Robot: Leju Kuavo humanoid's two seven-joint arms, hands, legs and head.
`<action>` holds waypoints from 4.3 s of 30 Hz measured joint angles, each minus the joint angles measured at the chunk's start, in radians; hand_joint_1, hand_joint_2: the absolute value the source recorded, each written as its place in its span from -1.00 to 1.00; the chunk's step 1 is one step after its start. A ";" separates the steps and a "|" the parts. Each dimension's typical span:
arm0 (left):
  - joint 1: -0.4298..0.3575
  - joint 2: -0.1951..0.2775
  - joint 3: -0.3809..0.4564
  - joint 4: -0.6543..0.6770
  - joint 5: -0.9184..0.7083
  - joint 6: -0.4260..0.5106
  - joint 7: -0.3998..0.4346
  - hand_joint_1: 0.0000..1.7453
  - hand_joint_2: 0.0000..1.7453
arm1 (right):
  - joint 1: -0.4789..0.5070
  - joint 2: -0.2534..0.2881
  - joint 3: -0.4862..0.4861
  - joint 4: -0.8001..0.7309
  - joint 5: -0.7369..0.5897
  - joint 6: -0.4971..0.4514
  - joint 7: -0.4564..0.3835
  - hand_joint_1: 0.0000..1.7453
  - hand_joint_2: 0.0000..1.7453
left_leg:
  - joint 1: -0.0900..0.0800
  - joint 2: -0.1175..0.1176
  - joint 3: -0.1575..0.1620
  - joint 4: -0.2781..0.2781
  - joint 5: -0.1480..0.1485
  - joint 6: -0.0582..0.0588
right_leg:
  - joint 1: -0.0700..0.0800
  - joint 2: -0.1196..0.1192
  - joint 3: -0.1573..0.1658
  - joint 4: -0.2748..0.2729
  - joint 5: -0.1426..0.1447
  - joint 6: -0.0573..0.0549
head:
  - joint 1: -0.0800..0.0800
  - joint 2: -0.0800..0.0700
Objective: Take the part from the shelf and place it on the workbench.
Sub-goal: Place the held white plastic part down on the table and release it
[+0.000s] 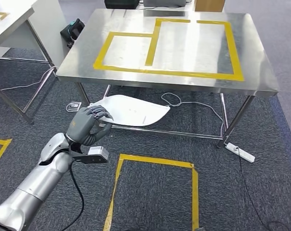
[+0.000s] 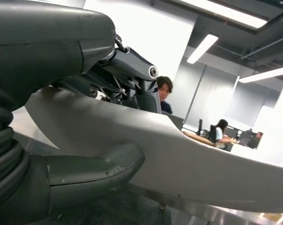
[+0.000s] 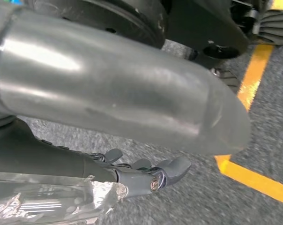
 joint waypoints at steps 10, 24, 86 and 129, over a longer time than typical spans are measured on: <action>0.012 0.001 0.012 0.005 -0.002 0.003 0.000 0.42 1.00 | -0.004 -0.004 0.000 -0.001 0.001 0.000 0.001 -1.00 -1.00 | 0.005 -0.014 0.112 -0.022 -0.077 0.023 | 0.009 -0.011 -0.183 0.254 -0.128 0.026 | 0.007 0.000; 0.012 -0.003 0.022 0.013 -0.007 0.004 0.000 0.42 1.00 | -0.004 -0.005 0.000 0.002 0.007 -0.001 0.002 -1.00 -1.00 | 0.017 -0.006 -0.012 0.265 -0.220 -0.034 | 0.004 -0.010 -0.095 -0.014 0.100 -0.023 | 0.000 0.000; -0.011 -0.039 0.009 0.026 -0.027 0.003 -0.003 0.42 1.00 | -0.016 -0.009 -0.001 0.002 0.013 0.000 0.008 -1.00 -1.00 | 0.028 -0.004 -0.008 0.257 -0.223 -0.050 | -0.005 -0.010 -0.041 -0.024 0.067 -0.019 | -0.010 0.000; -0.014 -0.019 -0.025 0.037 -0.050 0.049 -0.039 0.42 1.00 | -0.021 -0.007 0.000 0.003 0.026 0.002 0.009 -1.00 -1.00 | 0.023 -0.005 0.226 -0.067 -0.150 -0.035 | 0.002 0.000 -0.142 -0.014 0.147 -0.008 | 0.003 0.000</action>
